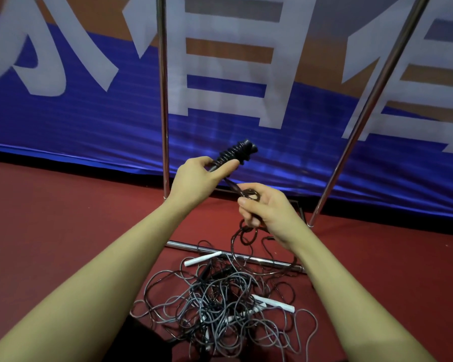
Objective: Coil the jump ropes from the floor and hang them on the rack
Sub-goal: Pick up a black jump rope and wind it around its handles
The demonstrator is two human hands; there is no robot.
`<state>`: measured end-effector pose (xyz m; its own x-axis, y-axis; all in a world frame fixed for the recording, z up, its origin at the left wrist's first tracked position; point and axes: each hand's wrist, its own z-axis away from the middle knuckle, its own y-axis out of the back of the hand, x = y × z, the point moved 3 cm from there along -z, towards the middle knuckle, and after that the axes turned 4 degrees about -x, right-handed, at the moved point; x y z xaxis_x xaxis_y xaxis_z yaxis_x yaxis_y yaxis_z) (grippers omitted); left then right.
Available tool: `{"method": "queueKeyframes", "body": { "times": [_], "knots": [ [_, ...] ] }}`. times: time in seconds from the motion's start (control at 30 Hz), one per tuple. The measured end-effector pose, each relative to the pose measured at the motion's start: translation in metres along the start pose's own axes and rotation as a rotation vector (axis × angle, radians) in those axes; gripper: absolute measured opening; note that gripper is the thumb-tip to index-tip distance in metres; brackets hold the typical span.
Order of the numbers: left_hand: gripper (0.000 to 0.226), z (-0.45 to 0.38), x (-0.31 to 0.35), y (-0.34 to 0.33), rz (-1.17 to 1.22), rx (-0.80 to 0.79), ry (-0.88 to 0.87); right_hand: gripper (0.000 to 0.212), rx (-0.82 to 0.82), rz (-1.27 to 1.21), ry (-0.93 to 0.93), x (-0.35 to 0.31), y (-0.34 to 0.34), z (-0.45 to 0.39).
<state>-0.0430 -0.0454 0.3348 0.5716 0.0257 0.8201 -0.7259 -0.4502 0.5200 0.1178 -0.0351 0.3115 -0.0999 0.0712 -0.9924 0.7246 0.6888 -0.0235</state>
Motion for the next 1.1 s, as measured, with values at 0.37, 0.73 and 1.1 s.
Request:
{"method": "queueKeyframes", "body": {
  "times": [0.37, 0.73, 1.1],
  "knots": [
    [0.052, -0.006, -0.011, 0.003, 0.009, 0.234, 0.083, 0.018, 0.158, 0.269, -0.129, 0.014, 0.004, -0.002],
    [0.057, -0.012, -0.027, 0.006, -0.133, 0.249, 0.096, 0.022, 0.229, 0.337, 0.004, 0.006, -0.002, 0.004],
    [0.061, -0.015, -0.039, 0.003, -0.512, -0.003, 0.040, 0.015, 0.215, 0.499, 0.321, -0.015, -0.006, 0.010]
  ]
}}
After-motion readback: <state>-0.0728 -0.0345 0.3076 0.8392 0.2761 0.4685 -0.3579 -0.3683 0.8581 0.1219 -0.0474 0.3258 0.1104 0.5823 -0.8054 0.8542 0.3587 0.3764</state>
